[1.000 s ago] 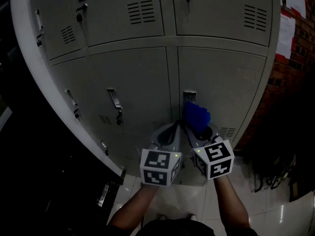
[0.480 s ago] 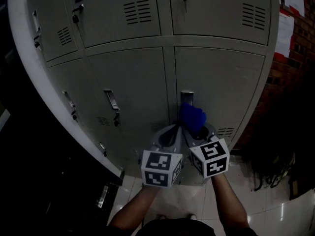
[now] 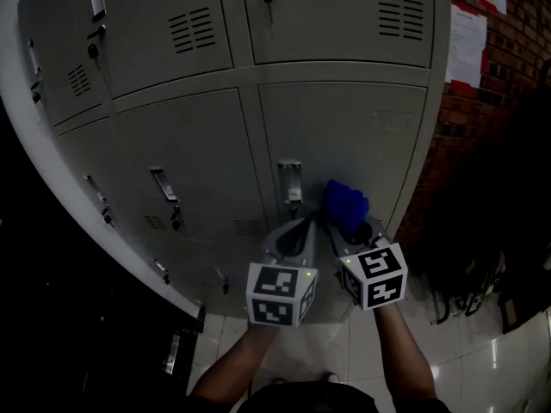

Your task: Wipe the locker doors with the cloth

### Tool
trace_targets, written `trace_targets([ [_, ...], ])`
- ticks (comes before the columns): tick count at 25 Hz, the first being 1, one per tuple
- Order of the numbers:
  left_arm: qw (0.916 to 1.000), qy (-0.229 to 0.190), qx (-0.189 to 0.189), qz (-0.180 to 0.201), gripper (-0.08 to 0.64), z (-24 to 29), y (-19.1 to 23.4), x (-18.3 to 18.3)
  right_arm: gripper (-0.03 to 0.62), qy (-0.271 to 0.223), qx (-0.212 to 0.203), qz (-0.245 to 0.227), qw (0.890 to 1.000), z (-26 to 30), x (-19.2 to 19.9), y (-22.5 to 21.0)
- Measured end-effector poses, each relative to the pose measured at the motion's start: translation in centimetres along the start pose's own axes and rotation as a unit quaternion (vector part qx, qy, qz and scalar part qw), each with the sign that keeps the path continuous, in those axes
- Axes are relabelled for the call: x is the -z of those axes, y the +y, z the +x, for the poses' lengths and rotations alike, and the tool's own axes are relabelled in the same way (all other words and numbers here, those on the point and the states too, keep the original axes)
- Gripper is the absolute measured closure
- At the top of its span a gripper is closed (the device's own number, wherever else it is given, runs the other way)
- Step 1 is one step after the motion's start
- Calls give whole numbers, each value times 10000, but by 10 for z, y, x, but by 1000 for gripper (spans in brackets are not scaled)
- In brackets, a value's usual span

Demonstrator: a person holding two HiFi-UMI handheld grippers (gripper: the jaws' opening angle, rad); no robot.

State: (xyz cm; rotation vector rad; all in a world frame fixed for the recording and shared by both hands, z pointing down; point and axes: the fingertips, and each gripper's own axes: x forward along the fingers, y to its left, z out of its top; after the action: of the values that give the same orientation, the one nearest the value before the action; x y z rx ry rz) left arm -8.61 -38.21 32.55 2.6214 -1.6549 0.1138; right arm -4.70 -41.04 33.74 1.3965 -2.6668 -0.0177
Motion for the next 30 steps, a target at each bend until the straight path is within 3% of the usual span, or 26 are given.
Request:
trace_targets([
  [12,9987,6,503,-114,557,30,-50,1,509,130,754,138,9970,-43,17,-74],
  [19,9985,29,528,-132,557,34,-54,6,509,214,981,125,9949,-52,23,-95],
  [23,9988,19,462,-149,557,29,-48,10,509,106,970,81,9952,-57,17,-83],
  [30,9998,56,116,-128,557,10,-14,23,509,-130,330,44,9994,-40,10,-17],
])
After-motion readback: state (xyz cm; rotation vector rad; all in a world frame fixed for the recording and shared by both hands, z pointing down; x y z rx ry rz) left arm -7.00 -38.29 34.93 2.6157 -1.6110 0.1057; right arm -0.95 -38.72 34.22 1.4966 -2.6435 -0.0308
